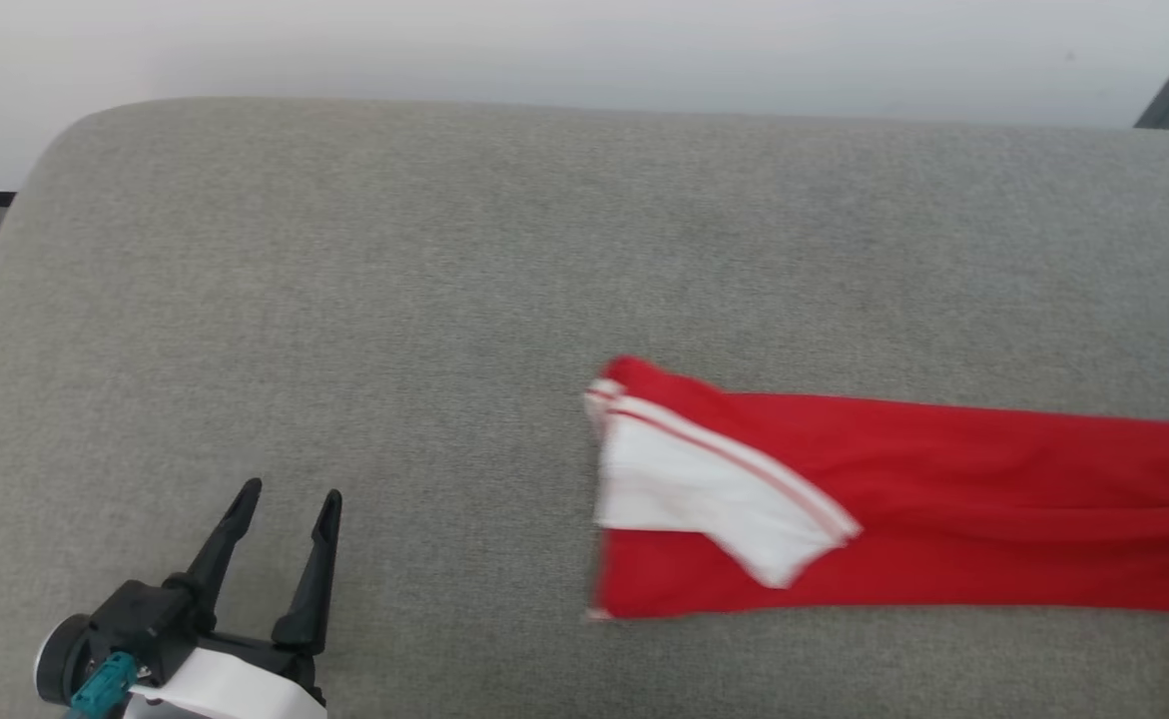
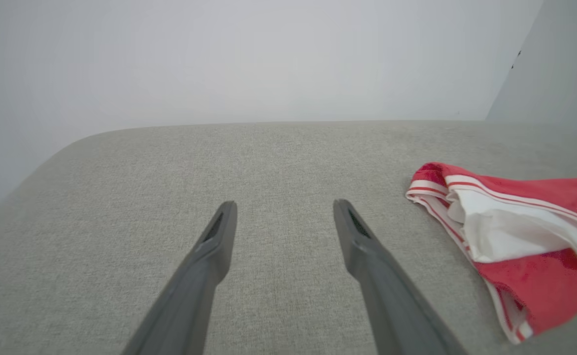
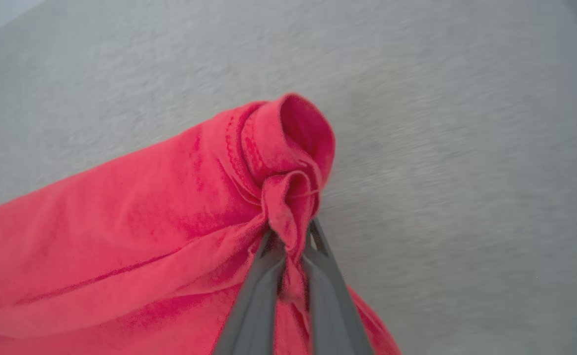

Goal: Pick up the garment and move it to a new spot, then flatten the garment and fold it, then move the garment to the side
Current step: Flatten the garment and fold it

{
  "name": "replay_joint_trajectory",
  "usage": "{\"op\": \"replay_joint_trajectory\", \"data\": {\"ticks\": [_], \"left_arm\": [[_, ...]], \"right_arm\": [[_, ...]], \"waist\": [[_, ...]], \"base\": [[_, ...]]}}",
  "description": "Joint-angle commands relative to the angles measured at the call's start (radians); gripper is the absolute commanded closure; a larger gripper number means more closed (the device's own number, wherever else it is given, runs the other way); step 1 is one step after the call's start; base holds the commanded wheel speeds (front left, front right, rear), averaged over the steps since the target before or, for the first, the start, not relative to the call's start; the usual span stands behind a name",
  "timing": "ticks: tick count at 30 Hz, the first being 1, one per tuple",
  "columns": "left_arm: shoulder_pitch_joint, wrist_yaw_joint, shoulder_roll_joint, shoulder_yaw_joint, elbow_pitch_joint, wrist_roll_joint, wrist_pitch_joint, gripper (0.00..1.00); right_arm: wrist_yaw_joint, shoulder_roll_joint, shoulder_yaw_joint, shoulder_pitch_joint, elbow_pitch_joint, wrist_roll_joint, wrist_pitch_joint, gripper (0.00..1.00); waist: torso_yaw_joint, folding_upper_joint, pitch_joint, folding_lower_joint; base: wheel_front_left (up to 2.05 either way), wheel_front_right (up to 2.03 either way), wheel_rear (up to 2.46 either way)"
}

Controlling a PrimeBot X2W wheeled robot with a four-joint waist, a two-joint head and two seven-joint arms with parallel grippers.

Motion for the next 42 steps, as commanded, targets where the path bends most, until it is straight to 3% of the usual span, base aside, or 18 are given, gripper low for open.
{"op": "replay_joint_trajectory", "data": {"ticks": [1, 7, 13, 16, 25, 29, 34, 42], "left_arm": [[0.01, 0.002, 0.006, 0.006, -0.009, -0.001, -0.005, 0.0], [0.017, 0.002, 0.013, 0.014, -0.036, -0.021, -0.005, 0.0], [0.017, 0.002, 0.017, 0.02, -0.051, -0.023, -0.005, 0.0], [0.018, 0.002, 0.016, 0.02, -0.049, -0.029, -0.005, 0.0], [0.021, 0.002, 0.011, 0.006, -0.036, -0.04, -0.005, 0.0], [0.012, 0.002, 0.008, -0.004, -0.031, -0.046, -0.005, 0.0], [-0.015, 0.003, 0.007, -0.029, -0.025, -0.058, -0.005, 0.0], [-0.054, 0.003, -0.002, -0.067, -0.015, -0.084, -0.005, 0.0]], "right_arm": [[-0.005, -0.029, -0.038, 0.006, -0.007, -0.013, -0.009, 1.0], [-0.003, -0.075, -0.209, 0.015, -0.046, -0.07, 0.007, 1.0], [-0.003, -0.036, -0.218, 0.026, -0.125, -0.084, 0.051, 1.0], [-0.003, -0.007, -0.159, 0.05, -0.196, -0.071, 0.083, 1.0], [-0.003, 0.07, 0.145, 0.145, -0.544, -0.018, 0.207, 1.0], [-0.003, 0.101, 0.269, 0.141, -0.644, -0.008, 0.251, 1.0], [-0.003, 0.138, 0.391, 0.09, -0.652, -0.01, 0.253, 1.0], [-0.003, 0.17, 0.491, 0.021, -0.482, -0.025, 0.198, 1.0]], "waist": [[-0.011, 0.0, 0.004, 0.0], [-0.031, 0.0, 0.009, 0.0], [-0.04, 0.0, 0.006, 0.0], [-0.04, 0.0, 0.004, 0.0], [-0.027, 0.0, -0.002, 0.0], [-0.011, 0.0, -0.001, 0.0], [0.026, 0.0, 0.011, 0.0], [0.113, 0.0, 0.037, 0.0]], "base": [[0.0, 0.0, 0.0], [0.0, 0.0, 0.0], [0.0, 0.0, 0.0], [0.0, 0.0, 0.0], [0.0, 0.0, 0.0], [0.0, 0.0, 0.0], [0.0, 0.0, 0.0], [0.0, 0.0, 0.0]]}}
